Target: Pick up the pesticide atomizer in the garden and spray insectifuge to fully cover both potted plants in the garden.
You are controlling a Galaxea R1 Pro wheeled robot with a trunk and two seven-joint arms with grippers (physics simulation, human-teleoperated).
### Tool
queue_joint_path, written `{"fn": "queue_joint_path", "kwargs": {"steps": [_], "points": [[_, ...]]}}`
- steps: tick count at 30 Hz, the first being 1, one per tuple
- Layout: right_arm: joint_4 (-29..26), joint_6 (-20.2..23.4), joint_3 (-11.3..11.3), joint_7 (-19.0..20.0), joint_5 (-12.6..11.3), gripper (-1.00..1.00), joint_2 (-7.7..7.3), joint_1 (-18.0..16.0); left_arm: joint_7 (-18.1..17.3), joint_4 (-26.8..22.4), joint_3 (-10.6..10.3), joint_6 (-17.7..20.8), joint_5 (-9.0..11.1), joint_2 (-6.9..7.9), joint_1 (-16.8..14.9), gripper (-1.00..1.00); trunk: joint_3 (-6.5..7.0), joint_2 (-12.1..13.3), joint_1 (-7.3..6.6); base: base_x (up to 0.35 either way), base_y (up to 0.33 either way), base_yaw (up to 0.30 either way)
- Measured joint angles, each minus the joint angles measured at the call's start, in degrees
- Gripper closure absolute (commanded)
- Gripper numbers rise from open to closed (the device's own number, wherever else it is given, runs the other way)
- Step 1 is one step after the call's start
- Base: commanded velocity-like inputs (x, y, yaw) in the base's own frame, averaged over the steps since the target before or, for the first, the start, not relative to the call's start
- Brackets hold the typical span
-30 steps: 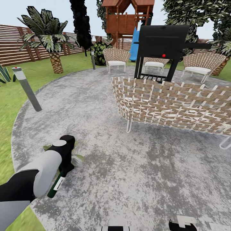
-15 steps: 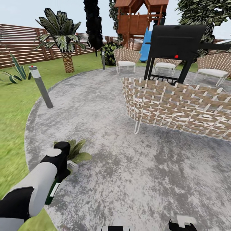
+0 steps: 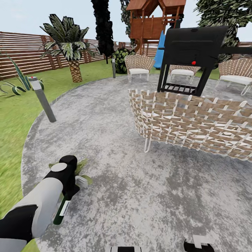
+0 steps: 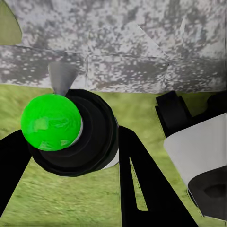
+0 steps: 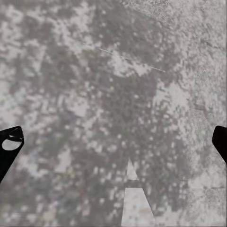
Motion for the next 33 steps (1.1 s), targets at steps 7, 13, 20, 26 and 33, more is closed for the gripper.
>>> {"fn": "queue_joint_path", "kwargs": {"steps": [7, 13, 20, 26, 33], "points": [[0.0, 0.0, 0.0, 0.0, 0.0, -1.00, 0.11, 0.0, 0.0, -0.1, -0.1, 0.0, 0.0, 0.17, 0.0, 1.00, -0.19, 0.0, 0.02, 0.039, -0.302, 0.252], [0.0, 0.0, 0.0, 0.0, 0.1, -1.00, 0.11, 0.0, 0.0, -0.1, 0.1, 0.1, 0.0, 0.63, 0.0, 1.00, -0.35, 0.0, -0.01, 0.154, -0.229, 0.261], [0.0, 0.0, 0.0, 0.0, 0.1, -1.00, 0.11, 0.0, 0.0, -0.2, 1.4, 0.1, 0.0, 0.65, 0.0, 1.00, -0.55, 0.0, 0.01, 0.231, -0.022, 0.261], [0.0, 0.0, 0.0, 0.1, 0.1, -1.00, 0.11, 0.0, 0.0, -0.5, 1.3, 0.1, 0.0, 0.26, -0.3, 1.00, -0.61, 0.0, 0.02, 0.012, 0.000, 0.079], [0.0, 0.0, 0.0, 0.1, 0.0, -1.00, 0.16, 0.0, 0.0, -4.5, 1.3, 0.1, -0.1, -0.11, -0.7, 1.00, -0.61, 0.0, 0.02, 0.000, 0.000, 0.002]]}}
